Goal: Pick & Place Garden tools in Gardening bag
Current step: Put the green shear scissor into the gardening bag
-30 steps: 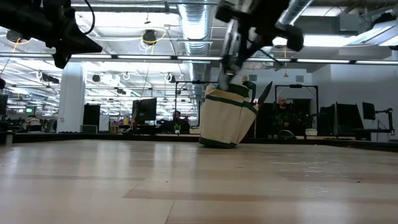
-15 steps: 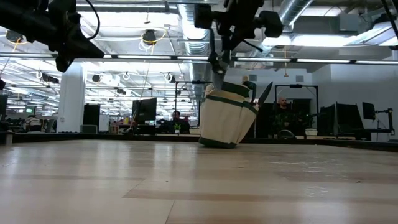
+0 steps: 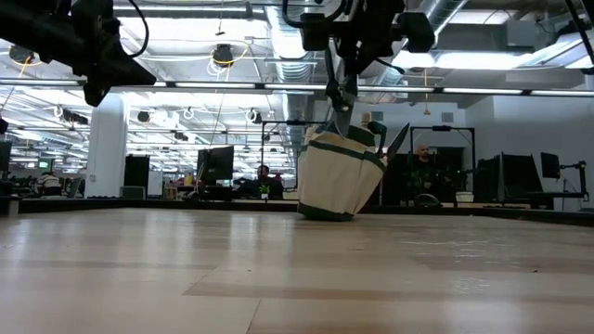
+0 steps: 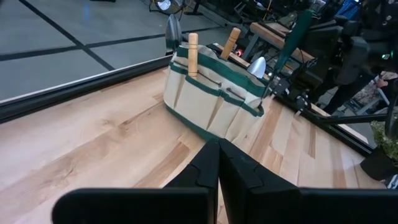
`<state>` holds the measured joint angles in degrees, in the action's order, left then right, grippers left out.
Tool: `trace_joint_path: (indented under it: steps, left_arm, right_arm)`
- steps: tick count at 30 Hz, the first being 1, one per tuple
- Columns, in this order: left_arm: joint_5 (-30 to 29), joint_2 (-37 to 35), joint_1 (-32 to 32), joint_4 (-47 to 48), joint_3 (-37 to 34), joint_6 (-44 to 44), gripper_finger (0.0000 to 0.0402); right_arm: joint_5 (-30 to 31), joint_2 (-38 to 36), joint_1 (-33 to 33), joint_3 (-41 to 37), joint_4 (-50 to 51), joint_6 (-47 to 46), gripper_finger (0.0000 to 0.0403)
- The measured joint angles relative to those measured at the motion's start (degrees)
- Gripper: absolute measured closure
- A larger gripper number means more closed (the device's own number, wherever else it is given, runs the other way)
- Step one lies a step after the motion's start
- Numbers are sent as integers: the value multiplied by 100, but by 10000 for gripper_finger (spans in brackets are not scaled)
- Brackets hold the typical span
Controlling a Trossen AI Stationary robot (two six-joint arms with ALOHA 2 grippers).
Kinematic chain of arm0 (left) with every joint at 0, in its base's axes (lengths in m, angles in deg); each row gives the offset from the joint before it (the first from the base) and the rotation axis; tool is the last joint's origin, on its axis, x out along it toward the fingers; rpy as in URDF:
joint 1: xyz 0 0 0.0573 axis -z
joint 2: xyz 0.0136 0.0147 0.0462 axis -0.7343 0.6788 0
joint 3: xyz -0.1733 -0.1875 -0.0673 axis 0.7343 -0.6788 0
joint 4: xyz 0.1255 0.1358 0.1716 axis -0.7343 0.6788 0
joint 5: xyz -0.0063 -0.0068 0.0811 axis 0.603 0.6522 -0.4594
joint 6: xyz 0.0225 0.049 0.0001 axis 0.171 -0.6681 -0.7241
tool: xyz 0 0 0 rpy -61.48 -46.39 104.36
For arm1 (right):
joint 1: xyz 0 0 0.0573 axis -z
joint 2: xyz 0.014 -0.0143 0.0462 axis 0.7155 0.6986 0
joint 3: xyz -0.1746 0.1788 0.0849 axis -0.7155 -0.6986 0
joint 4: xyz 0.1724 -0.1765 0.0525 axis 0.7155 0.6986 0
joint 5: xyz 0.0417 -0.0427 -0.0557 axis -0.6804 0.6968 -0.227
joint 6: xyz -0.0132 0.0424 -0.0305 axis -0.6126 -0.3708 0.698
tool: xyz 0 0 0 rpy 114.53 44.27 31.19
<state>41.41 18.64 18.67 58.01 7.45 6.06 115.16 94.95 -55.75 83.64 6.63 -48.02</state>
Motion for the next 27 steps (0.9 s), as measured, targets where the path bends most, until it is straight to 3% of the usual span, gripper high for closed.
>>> trace_joint_path:
  steps: [12, 21, 27]
  left_arm:
    - [0, 0, 0, 0, 0, 0, 394]
    - [2, 0, 0, 0, 0, 13, 394]
    - [2, 0, 0, 0, -2, 17, 394]
  right_arm:
    - [386, -2, 7, -138, -455, 458, 352]
    - [255, -1, 2, -586, -1261, 471, 352]
    - [272, -2, 107, -586, -1616, 1054, 352]
